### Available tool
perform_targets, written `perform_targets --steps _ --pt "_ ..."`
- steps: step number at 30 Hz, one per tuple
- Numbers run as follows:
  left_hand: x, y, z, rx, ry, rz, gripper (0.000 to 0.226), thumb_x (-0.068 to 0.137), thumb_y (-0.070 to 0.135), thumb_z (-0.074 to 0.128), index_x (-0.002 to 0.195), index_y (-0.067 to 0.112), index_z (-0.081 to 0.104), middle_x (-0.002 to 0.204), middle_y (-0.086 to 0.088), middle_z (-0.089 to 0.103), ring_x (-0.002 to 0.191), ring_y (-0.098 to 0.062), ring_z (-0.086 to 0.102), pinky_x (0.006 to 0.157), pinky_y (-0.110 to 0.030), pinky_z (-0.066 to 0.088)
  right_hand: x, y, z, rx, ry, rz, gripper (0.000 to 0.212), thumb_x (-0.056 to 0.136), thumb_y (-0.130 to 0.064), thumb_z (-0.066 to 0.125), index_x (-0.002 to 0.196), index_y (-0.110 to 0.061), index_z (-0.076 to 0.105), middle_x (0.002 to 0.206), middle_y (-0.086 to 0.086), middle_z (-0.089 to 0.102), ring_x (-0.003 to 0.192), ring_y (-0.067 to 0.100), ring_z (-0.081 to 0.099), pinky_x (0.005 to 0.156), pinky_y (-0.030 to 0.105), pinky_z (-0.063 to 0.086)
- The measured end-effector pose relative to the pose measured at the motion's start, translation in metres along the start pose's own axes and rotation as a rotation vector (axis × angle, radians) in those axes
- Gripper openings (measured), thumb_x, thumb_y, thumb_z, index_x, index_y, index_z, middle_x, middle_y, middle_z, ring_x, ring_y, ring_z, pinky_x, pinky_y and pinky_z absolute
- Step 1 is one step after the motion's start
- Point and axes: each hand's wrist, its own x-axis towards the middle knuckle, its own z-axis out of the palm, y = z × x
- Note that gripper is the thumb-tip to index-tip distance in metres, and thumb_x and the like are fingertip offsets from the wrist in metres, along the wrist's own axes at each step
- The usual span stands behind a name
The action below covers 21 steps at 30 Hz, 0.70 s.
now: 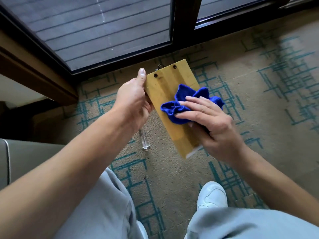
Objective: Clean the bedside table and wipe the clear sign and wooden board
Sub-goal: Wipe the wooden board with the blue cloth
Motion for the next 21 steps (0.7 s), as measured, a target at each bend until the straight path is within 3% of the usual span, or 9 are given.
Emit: perform_targets --steps 5,7,9,15,16,18,19,21 --pt "0.006 0.001 -0.001 -0.029 0.059 -0.020 0.044 0.107 0.030 0.045 0.135 -0.003 0.052 0.126 -0.022 0.069 0.109 -0.034 0.071 0.079 -0.053 0.062 -0.034 -0.005 -0.002 -0.096 -0.013 -0.087 0.033 0.093 0.002 0.057 0.121 -0.008 0.072 0.138 0.006 0.062 0.137 0.026 0.053 0.110 0.059 0.038" --pt "0.011 0.002 -0.003 -0.041 0.061 0.001 0.030 0.108 0.028 0.044 0.120 0.004 0.058 0.103 -0.015 0.077 0.088 -0.025 0.074 0.077 -0.048 0.063 -0.039 -0.006 -0.004 -0.122 -0.016 -0.109 0.032 0.093 0.001 0.058 0.120 -0.008 0.072 0.138 0.006 0.062 0.135 0.027 0.054 0.110 0.062 0.037" --pt "0.013 0.004 -0.004 -0.055 0.081 0.020 0.021 0.109 0.026 0.043 0.100 0.014 0.058 0.076 -0.003 0.072 0.071 -0.015 0.069 0.074 -0.041 0.064 -0.041 -0.006 -0.006 -0.145 -0.008 -0.114 0.031 0.093 0.000 0.058 0.119 -0.008 0.073 0.137 0.005 0.063 0.134 0.028 0.055 0.108 0.065 0.036" --pt "0.023 0.011 -0.009 -0.138 0.182 0.051 0.021 0.109 0.026 0.043 0.104 0.010 0.056 0.094 -0.008 0.071 0.094 -0.027 0.074 0.088 -0.045 0.061 -0.045 -0.008 -0.006 -0.152 -0.007 -0.128 0.031 0.094 0.000 0.057 0.119 -0.009 0.073 0.137 0.004 0.063 0.134 0.025 0.056 0.107 0.063 0.040" --pt "0.024 0.012 -0.009 -0.162 0.203 0.051 0.020 0.108 0.026 0.045 0.101 0.010 0.055 0.090 -0.007 0.071 0.090 -0.025 0.075 0.085 -0.037 0.060 -0.044 -0.008 -0.005 -0.151 -0.008 -0.130 0.032 0.093 0.001 0.058 0.119 -0.009 0.073 0.136 0.005 0.064 0.133 0.025 0.056 0.106 0.062 0.041" --pt "0.026 0.013 -0.010 -0.173 0.241 0.046 0.025 0.107 0.028 0.047 0.088 0.013 0.052 0.075 0.000 0.065 0.061 -0.013 0.066 0.063 -0.022 0.054 -0.042 -0.009 -0.006 -0.153 0.006 -0.126 0.032 0.092 0.003 0.060 0.119 -0.009 0.074 0.135 0.006 0.064 0.132 0.024 0.058 0.105 0.058 0.044" --pt "0.026 0.014 -0.011 -0.185 0.258 0.047 0.028 0.107 0.029 0.047 0.083 0.015 0.051 0.072 0.001 0.063 0.054 -0.009 0.059 0.058 -0.021 0.048 -0.041 -0.009 -0.006 -0.150 0.014 -0.123 0.031 0.092 0.003 0.060 0.118 -0.008 0.074 0.135 0.006 0.065 0.130 0.023 0.059 0.104 0.056 0.046" --pt "0.029 0.016 -0.012 -0.230 0.269 0.049 0.031 0.107 0.031 0.047 0.081 0.015 0.052 0.083 -0.001 0.066 0.061 -0.010 0.055 0.065 -0.027 0.045 -0.039 -0.010 -0.006 -0.118 0.011 -0.118 0.029 0.095 0.000 0.059 0.118 -0.007 0.074 0.134 0.008 0.065 0.127 0.023 0.062 0.102 0.050 0.050"
